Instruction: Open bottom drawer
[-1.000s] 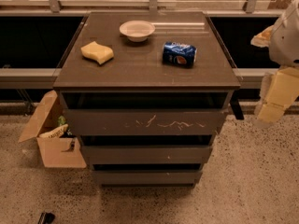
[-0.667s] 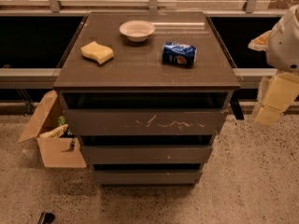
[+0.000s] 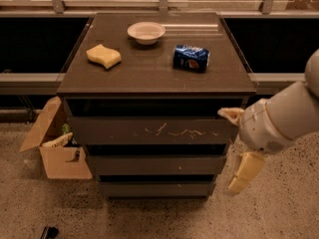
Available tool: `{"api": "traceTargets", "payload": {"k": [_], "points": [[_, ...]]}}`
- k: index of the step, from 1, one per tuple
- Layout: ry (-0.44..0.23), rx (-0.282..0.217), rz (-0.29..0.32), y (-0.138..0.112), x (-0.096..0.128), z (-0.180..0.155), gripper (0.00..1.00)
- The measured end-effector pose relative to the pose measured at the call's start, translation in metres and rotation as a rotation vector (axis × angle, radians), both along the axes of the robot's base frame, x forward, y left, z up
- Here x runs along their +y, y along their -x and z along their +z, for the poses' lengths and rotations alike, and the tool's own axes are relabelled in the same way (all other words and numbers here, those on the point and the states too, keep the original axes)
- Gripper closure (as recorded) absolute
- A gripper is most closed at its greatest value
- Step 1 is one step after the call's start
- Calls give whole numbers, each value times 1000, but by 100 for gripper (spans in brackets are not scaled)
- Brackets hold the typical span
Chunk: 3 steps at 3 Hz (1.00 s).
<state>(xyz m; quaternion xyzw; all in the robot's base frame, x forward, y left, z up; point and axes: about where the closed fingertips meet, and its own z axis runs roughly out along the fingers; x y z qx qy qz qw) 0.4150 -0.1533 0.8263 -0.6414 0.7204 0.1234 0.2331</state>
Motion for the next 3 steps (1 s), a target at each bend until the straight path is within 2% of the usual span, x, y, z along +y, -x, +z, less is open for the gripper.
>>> {"api": "traceTargets", "payload": {"k": [1,2,3], "points": [[-81,45,20,16,32,-55,0],[-85,52,19,19,36,-64,0],[-84,57,43,23,40,-72,0]]}}
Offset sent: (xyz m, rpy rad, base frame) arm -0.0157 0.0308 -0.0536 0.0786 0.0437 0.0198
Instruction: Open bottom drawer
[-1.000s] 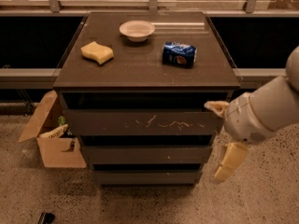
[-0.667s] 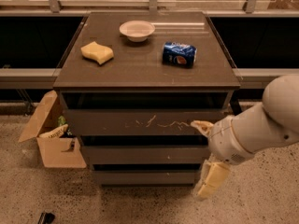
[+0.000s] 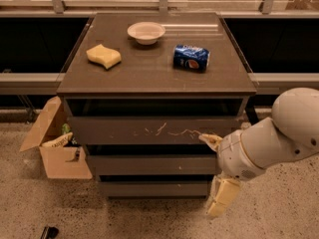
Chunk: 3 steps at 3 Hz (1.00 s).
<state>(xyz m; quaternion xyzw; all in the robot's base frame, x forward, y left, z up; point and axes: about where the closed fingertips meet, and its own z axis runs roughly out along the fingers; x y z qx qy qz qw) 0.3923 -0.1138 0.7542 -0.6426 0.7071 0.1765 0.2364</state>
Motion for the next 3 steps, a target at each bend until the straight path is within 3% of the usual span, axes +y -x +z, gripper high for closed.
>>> {"api": "traceTargets", "payload": {"k": [1,3], "points": [[10,35,63,7,9,-48,0],[-47,76,179,26,36,-160,0]]}}
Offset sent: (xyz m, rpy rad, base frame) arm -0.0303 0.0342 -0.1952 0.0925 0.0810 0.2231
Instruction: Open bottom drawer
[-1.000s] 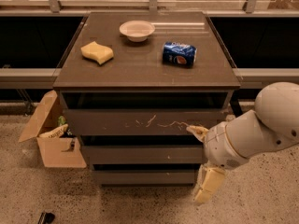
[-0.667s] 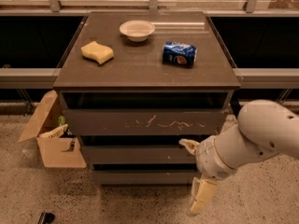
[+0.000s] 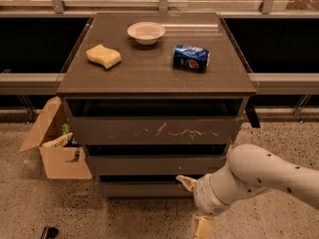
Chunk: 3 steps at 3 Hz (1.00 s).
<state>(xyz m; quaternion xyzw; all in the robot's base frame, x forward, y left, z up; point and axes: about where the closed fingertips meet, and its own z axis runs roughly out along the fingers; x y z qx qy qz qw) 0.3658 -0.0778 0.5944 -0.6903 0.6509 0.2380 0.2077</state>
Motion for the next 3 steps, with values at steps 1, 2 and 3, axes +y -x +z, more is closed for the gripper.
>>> {"api": "traceTargets", "payload": {"k": [1,2,3], "points": [[-14,19,18,2,14,-44,0],[-43,47,6,-1,24,-83,0],[-43,47,6,-1,24,-83,0]]}}
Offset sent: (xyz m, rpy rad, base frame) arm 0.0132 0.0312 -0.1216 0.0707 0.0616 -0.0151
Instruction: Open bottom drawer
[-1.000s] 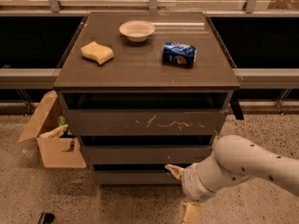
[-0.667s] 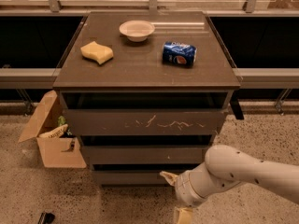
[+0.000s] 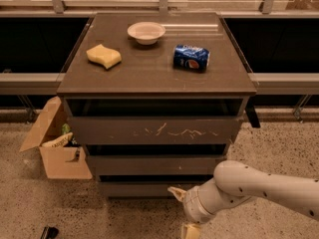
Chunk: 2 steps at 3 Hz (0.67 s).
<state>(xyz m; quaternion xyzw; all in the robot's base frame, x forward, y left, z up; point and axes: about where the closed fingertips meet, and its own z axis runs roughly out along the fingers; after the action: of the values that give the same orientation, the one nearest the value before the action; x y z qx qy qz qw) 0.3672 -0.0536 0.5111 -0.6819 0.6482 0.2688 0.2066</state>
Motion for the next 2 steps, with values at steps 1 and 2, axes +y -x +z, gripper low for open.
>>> {"api": "traceTargets", "payload": {"k": [1,2], "points": [[24,-15,-22,-3,-1,-8,0],[16,-64,-68,-18,-17,-29,0]]}}
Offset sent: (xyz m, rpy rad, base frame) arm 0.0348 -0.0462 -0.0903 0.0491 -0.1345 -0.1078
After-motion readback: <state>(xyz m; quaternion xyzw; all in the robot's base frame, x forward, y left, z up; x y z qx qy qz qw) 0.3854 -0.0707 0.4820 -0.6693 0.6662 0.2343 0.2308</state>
